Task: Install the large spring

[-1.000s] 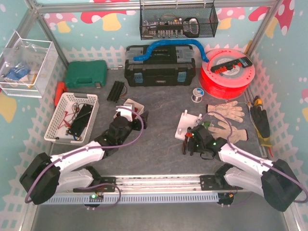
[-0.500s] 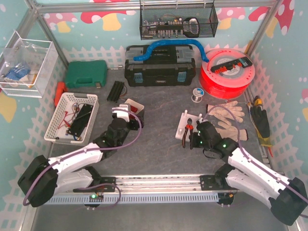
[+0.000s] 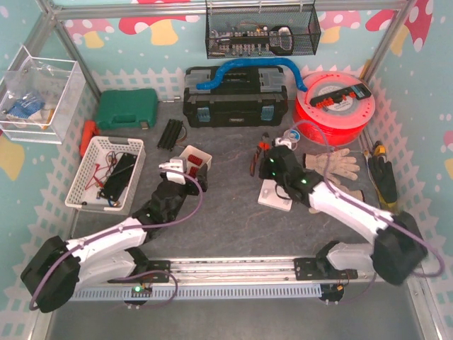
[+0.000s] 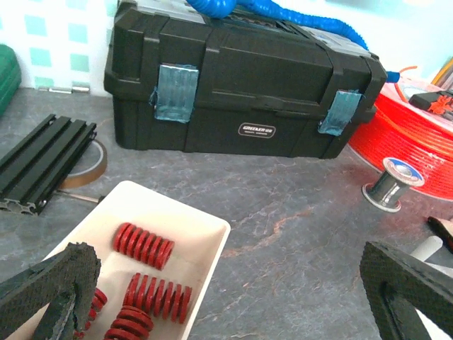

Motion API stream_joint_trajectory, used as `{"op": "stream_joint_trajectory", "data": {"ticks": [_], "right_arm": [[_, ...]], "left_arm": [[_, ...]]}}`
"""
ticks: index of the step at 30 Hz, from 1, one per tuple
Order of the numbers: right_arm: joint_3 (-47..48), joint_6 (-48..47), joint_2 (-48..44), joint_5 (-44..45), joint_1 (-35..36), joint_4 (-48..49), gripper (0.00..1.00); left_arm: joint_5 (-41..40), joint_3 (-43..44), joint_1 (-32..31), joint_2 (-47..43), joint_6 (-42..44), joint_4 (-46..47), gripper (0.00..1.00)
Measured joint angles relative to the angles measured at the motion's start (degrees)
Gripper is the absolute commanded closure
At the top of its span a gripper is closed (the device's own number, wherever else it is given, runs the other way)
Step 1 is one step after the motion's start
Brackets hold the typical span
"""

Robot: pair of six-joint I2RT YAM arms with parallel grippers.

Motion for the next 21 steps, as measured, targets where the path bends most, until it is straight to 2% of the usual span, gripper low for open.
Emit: {"op": "stream_joint_trajectory", "data": {"ticks": [5, 10, 16, 21], "right_arm": [[10.80, -1.27, 18.43, 4.20, 0.00, 6.08, 1.00], [22.77, -1.57, 34.69, 6.78, 0.00, 7.45, 0.99], [31.17, -0.63, 47.41, 8.31, -0.52, 6.91, 0.94], [35.17, 0.76, 53.18, 8.90, -1.44, 4.50, 0.83]], "left_arm": [[-1.03, -1.22, -0.02, -0.68, 1.20, 1.49, 0.01], [-1.09, -2.23, -0.04, -1.81, 1.44, 2.86, 0.01], [-1.01, -2.45, -0.04, -1.90, 1.42, 3.85, 0.01], [-0.50, -2.45, -0.04, -1.84, 1.40, 4.59, 0.01]]}}
